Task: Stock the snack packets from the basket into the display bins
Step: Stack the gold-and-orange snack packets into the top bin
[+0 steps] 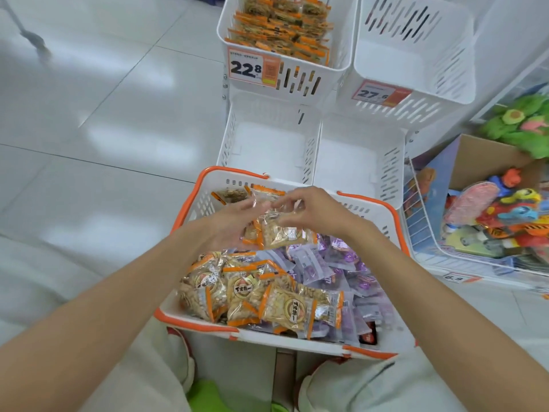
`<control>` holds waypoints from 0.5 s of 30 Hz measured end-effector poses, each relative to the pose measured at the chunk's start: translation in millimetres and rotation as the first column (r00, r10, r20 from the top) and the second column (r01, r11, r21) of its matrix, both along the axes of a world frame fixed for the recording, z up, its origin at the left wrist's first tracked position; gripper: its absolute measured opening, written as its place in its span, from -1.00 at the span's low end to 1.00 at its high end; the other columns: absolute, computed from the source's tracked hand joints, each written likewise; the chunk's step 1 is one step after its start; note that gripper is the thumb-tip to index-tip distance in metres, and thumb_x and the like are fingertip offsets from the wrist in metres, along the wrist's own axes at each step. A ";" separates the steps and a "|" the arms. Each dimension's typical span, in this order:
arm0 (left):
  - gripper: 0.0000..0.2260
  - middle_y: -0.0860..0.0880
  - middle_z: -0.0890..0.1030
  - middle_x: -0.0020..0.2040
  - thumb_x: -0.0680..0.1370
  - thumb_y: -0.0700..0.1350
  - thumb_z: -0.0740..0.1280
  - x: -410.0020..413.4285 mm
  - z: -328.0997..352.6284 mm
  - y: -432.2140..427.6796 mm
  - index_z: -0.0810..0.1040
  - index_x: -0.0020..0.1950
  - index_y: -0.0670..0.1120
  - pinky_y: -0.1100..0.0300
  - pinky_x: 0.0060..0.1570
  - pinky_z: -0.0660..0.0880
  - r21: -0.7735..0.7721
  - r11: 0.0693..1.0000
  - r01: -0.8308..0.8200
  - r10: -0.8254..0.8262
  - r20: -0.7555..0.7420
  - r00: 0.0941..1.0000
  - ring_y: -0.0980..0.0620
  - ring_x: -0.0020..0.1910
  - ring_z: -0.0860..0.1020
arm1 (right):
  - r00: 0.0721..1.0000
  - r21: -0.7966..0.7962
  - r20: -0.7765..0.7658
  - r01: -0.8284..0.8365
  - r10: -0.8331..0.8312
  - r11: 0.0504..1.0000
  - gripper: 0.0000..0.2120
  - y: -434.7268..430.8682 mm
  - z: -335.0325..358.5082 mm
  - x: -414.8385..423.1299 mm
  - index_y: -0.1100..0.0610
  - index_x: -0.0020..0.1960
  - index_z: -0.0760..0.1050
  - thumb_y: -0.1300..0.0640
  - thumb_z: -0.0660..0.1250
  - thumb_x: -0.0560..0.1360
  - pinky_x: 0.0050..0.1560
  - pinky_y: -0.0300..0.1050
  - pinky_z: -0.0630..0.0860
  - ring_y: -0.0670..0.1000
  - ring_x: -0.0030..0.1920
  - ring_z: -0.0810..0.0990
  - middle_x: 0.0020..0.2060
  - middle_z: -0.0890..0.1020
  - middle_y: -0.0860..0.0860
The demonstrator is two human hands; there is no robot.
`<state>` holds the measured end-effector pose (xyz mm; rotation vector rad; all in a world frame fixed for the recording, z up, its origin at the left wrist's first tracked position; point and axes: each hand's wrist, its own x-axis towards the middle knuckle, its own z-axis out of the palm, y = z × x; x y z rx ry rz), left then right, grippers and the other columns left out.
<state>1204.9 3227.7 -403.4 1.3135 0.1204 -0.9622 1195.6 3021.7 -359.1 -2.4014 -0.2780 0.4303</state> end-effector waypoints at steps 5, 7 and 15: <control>-0.65 -0.07 0.58 0.07 0.52 -0.26 0.41 -12.0 -3.2 5.9 0.51 0.27 -0.03 -0.19 0.08 0.57 -0.107 0.994 0.034 -0.042 -0.067 0.997 -0.03 0.05 0.59 | 0.962 0.182 0.167 0.183 -0.214 0.966 -0.38 22.5 -11.0 -8.5 -0.01 0.21 0.29 0.03 0.60 0.33 -0.13 -0.12 0.55 0.03 -0.08 0.51 0.05 0.44 0.02; -0.63 -0.07 0.63 0.02 0.53 -0.32 0.38 -12.6 -8.8 7.6 0.50 0.27 -0.01 -0.16 0.10 0.58 -0.091 0.996 -0.013 0.007 -0.068 0.998 -0.02 -0.01 0.63 | 0.943 0.268 0.121 0.269 -0.309 0.925 -0.42 21.1 -17.0 -13.1 0.01 0.29 0.29 0.01 0.53 0.41 -0.03 -0.19 0.51 -0.02 0.01 0.50 0.13 0.43 -0.02; -0.59 -0.09 0.60 0.15 0.57 -0.41 0.28 -17.4 -28.8 2.6 0.41 0.30 0.00 -0.14 0.13 0.56 -0.061 0.967 -0.246 0.237 -0.130 0.963 -0.12 0.07 0.63 | 0.866 -0.248 -0.483 -0.280 0.132 0.928 -0.64 -13.7 -69.8 -74.8 0.01 0.03 0.57 -0.18 0.52 0.37 0.02 -0.13 0.39 -0.05 0.07 0.45 0.04 0.46 -0.10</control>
